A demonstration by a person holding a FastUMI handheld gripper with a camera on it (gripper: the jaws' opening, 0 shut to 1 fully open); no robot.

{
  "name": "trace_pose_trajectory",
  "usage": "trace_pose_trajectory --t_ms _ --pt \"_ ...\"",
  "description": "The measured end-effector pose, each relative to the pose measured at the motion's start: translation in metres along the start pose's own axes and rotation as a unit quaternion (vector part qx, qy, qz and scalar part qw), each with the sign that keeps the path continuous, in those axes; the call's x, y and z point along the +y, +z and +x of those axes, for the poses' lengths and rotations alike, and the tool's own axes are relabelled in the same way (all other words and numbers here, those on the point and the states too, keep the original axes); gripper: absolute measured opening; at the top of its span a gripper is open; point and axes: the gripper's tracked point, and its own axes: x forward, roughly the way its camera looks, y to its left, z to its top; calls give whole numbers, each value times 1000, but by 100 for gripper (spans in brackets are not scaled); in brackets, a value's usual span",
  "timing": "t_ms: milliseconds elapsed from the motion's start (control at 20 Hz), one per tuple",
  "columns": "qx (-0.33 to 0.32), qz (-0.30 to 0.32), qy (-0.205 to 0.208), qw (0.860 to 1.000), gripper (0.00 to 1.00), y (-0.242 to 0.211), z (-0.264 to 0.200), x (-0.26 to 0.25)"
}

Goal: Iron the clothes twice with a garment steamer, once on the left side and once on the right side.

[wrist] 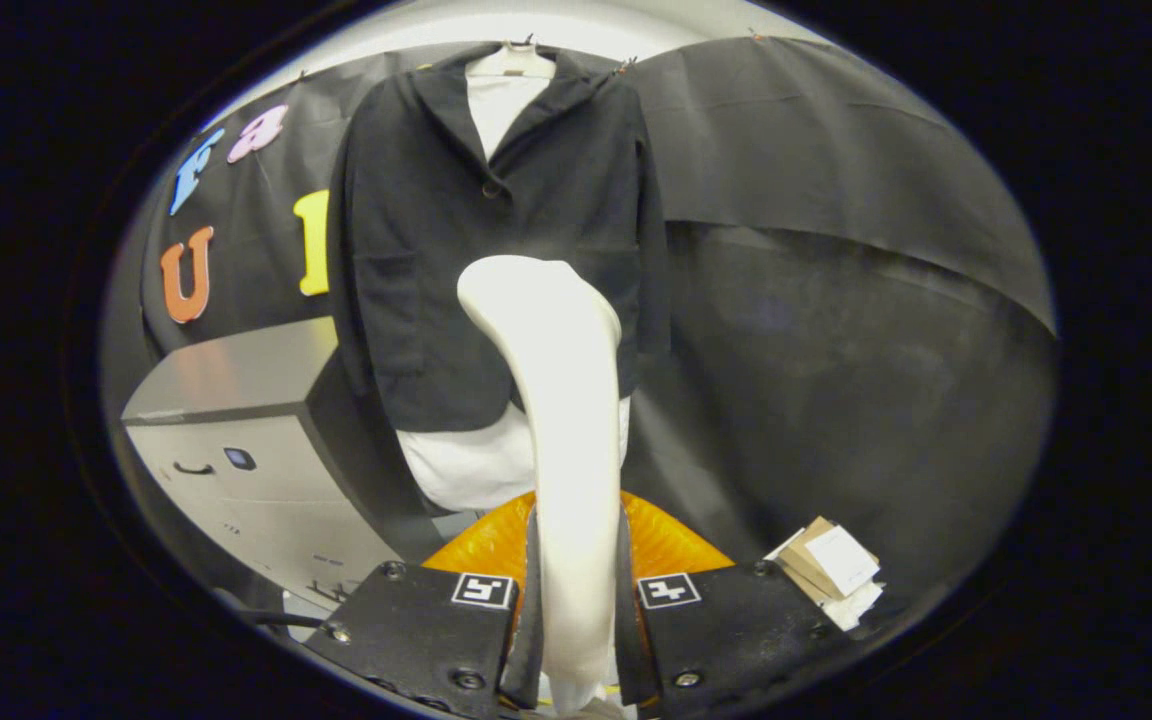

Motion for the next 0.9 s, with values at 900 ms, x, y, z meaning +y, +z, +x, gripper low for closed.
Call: trace_pose_trajectory --t_ms 900 --pt "-97 -22 133 986 32 0 -149 -92"
